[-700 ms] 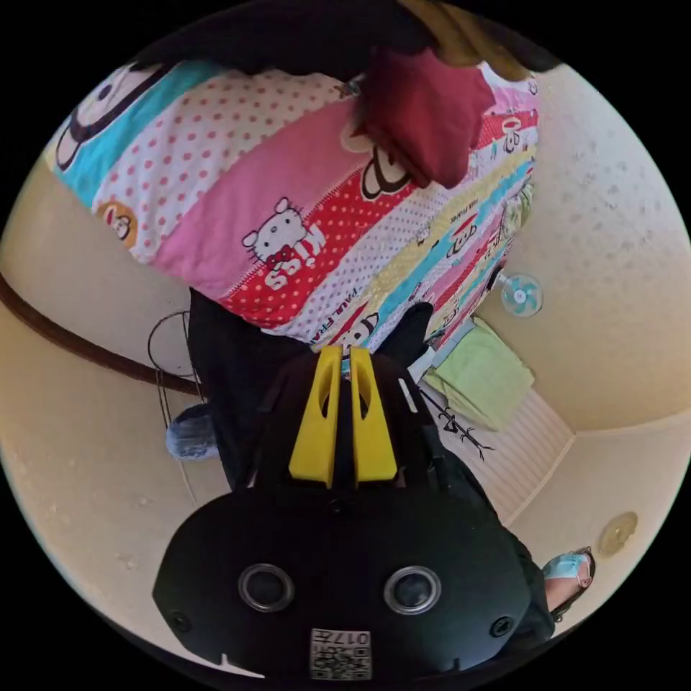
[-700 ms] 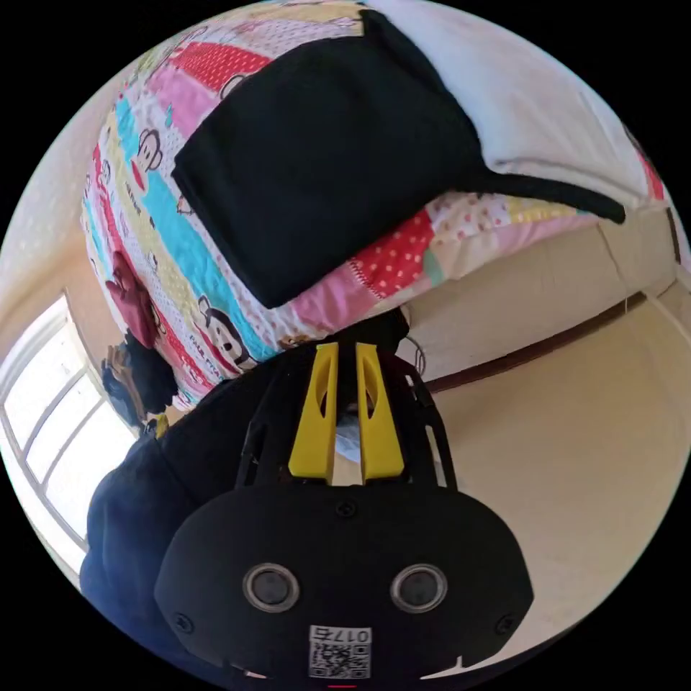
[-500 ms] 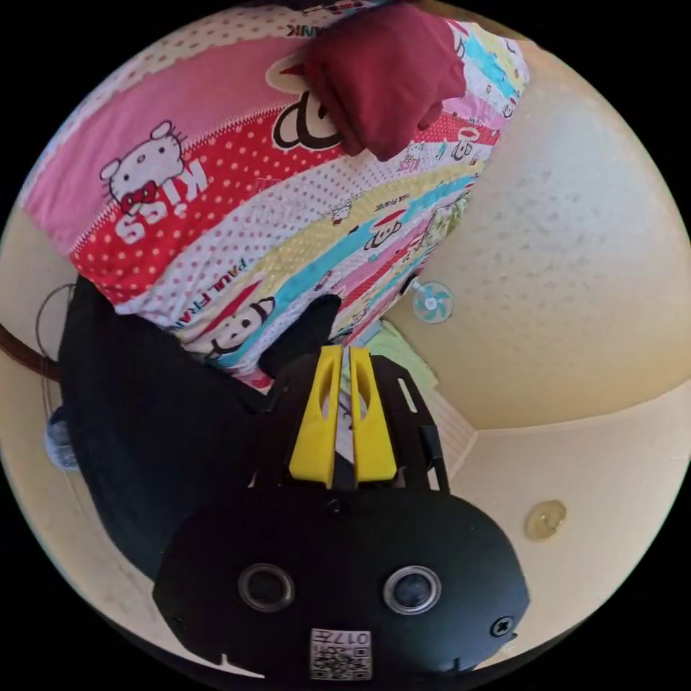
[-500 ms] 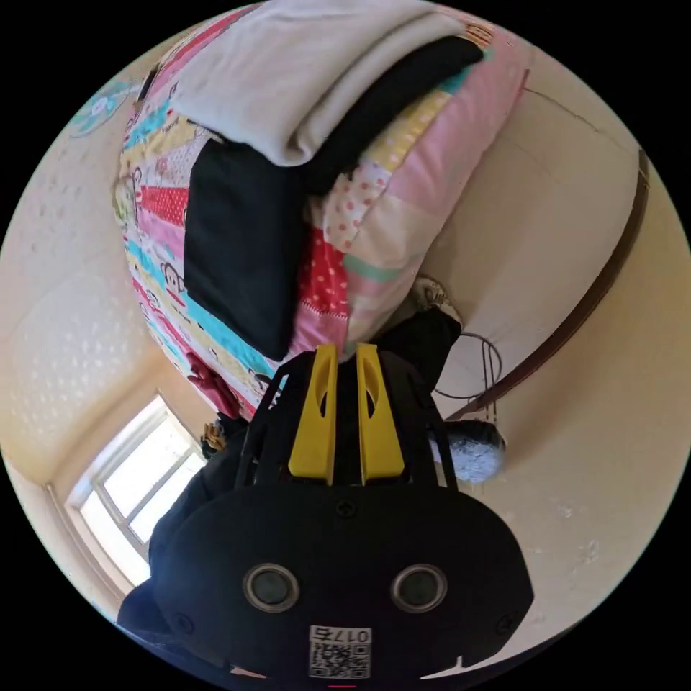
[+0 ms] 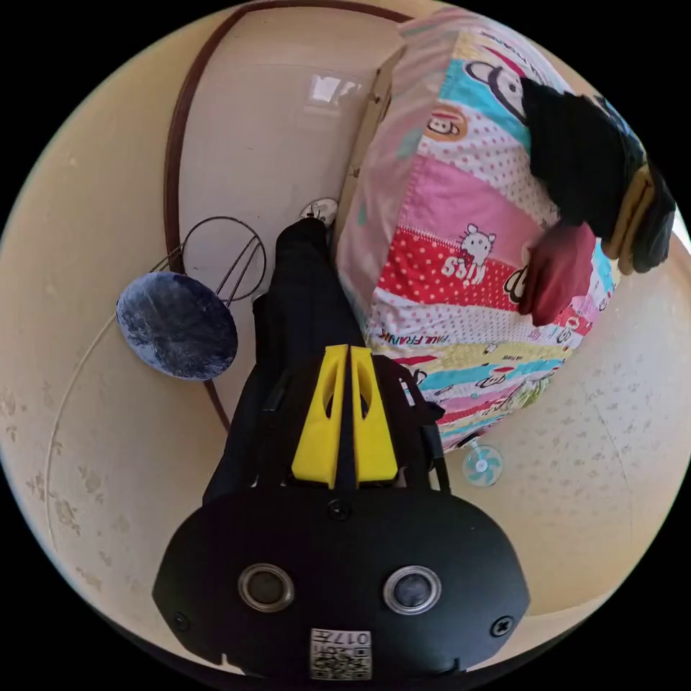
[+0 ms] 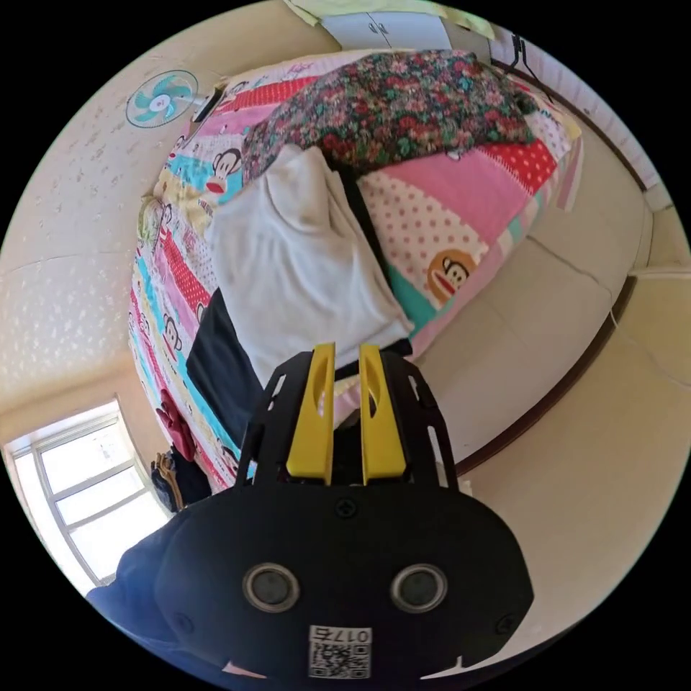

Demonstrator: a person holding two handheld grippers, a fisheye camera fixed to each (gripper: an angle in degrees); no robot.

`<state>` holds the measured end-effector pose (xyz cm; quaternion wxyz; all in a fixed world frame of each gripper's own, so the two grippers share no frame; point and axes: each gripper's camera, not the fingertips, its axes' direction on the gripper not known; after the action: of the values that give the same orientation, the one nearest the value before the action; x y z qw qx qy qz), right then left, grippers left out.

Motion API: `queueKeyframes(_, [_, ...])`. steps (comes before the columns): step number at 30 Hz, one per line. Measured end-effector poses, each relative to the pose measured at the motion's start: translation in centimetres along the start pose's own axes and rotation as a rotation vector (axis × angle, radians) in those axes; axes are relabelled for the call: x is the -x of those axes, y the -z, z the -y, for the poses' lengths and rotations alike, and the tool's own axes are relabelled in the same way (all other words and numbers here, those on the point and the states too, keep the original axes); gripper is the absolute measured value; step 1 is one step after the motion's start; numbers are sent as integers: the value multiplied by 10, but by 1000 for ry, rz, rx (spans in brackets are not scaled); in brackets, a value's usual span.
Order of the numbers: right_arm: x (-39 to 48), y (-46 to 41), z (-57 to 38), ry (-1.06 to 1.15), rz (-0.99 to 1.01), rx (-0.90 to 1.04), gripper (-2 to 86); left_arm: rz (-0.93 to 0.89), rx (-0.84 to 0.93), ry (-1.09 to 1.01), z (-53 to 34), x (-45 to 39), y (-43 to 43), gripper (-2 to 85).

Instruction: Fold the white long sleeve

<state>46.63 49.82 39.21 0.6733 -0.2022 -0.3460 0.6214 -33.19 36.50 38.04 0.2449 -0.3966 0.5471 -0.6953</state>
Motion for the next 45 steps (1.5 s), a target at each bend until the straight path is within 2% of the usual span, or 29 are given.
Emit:
queueKeyframes(4, [-11, -6, 22, -29, -32, -51, 90, 27, -14, 39, -20, 37, -8, -4])
queueKeyframes(7, [-18, -45, 22, -21, -31, 72, 85, 36, -2, 39, -32, 45, -20, -4])
queueKeyframes(10, [-8, -31, 10, -7, -38, -10, 57, -40, -3, 39, -40, 42, -31, -4])
queueKeyframes(11, [-2, -24, 6, 40, -13, -29, 52, -81, -4, 31, -43, 37, -34, -4])
queueKeyframes(13, [23, 13, -15, 307, 174, -107, 42, -129, -7, -2, -46, 26, -37, -4])
queueKeyframes(14, [28, 23, -20, 356, 230, -120, 41, -135, -7, -32, -47, 17, -39, -4])
queueKeyframes(16, [56, 55, -36, 539, 522, -114, 37, -107, -13, -78, -49, 4, -40, -4])
queueKeyframes(21, [170, 46, -93, 954, 706, 29, 33, 43, -27, -159, -51, -23, -49, -4])
queueKeyframes(23, [215, 18, -119, 1043, 671, 114, 33, 63, -18, -165, -53, -30, -59, -3])
queueKeyframes(25, [258, -31, -151, 1124, 604, 280, 34, 39, -4, -173, -54, -35, -67, -3])
queueKeyframes(29, [287, -81, -175, 1136, 453, 475, 42, -6, 27, -216, -57, -47, -84, -3])
queueKeyframes(32, [274, -72, -140, 1031, 461, 409, 57, -11, 47, -263, -58, -51, -93, -3])
queueKeyframes(37, [227, -50, -24, 742, -7, 96, 102, 72, 69, -347, -62, -49, -107, 0])
queueKeyframes(40, [206, -75, 19, 625, -210, 129, 118, 190, 78, -379, -64, -44, -115, 1])
queueKeyframes(42, [196, -102, 28, 564, -219, 232, 116, 236, 83, -380, -64, -41, -120, 2])
queueKeyframes(45, [203, -105, 11, 583, -265, 166, 68, 240, 90, -427, -65, -43, -130, 3])
